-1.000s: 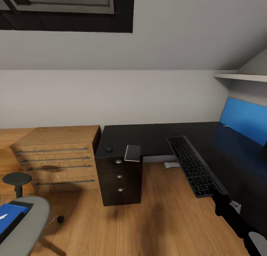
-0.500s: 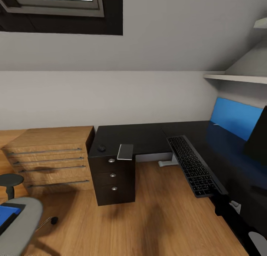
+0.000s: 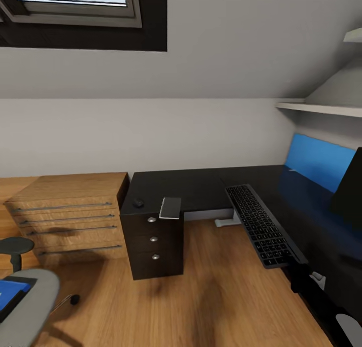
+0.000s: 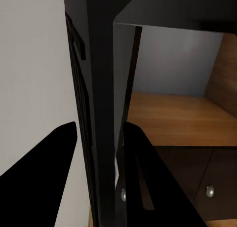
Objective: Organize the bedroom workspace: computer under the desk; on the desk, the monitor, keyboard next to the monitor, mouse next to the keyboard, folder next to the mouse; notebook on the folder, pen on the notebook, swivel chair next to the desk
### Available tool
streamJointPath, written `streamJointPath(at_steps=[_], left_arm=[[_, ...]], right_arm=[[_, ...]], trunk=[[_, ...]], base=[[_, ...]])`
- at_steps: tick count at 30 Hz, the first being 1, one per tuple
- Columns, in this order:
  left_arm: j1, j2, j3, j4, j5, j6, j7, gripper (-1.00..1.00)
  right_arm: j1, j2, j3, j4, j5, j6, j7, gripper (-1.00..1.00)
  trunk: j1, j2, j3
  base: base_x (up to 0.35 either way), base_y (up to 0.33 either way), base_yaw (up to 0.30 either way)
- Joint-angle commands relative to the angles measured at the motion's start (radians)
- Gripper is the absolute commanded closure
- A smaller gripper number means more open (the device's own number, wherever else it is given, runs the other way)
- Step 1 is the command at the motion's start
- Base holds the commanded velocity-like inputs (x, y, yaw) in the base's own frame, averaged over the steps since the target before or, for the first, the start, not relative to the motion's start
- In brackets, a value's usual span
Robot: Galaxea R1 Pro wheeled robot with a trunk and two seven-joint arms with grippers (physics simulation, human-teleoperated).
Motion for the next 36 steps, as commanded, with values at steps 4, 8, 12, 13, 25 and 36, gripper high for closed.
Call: streamJointPath(at_steps=[4, 8, 12, 13, 25, 36], left_arm=[[-0.001, -0.001, 0.007, 0.0, 0.003, 0.004, -0.01, -1.0], [-0.001, -0.001, 0.007, 0.0, 0.003, 0.006, -0.01, -1.0], [-0.001, 0.0, 0.008, 0.0, 0.003, 0.002, -0.011, -1.0], [-0.001, 0.0, 0.009, 0.0, 0.003, 0.001, -0.011, -1.0], [-0.001, 0.001, 0.007, 0.012, 0.005, 0.006, -0.008, -1.0], [-0.001, 0.001, 0.007, 0.014, 0.003, 0.003, -0.009, -1.0]], right_arm=[[-0.001, 0.003, -0.002, -0.001, -0.006, 0.009, -0.002, 1.0], [-0.001, 0.006, -0.002, -0.001, -0.006, 0.007, -0.005, 1.0], [-0.001, 0.007, -0.002, -0.002, -0.005, 0.006, -0.005, 1.0], [-0.001, 0.007, -0.002, -0.002, -0.005, 0.006, -0.005, 1.0], [-0.001, 0.006, -0.005, 0.001, -0.004, 0.004, -0.001, 1.0], [-0.001, 0.005, -0.004, 0.001, 0.003, 0.009, -0.001, 1.0]], trunk=[[-0.016, 0.028, 0.008], [-0.031, 0.056, 0.015], [-0.031, 0.056, 0.011], [-0.031, 0.056, 0.01], [-0.031, 0.056, 0.008], [-0.031, 0.056, 0.008]], base=[[0.0, 0.0, 0.131], [0.0, 0.0, 0.185], [0.0, 0.0, 0.225], [0.0, 0.0, 0.242], [-0.131, -0.066, 0.087], [-0.248, -0.231, 0.0]])
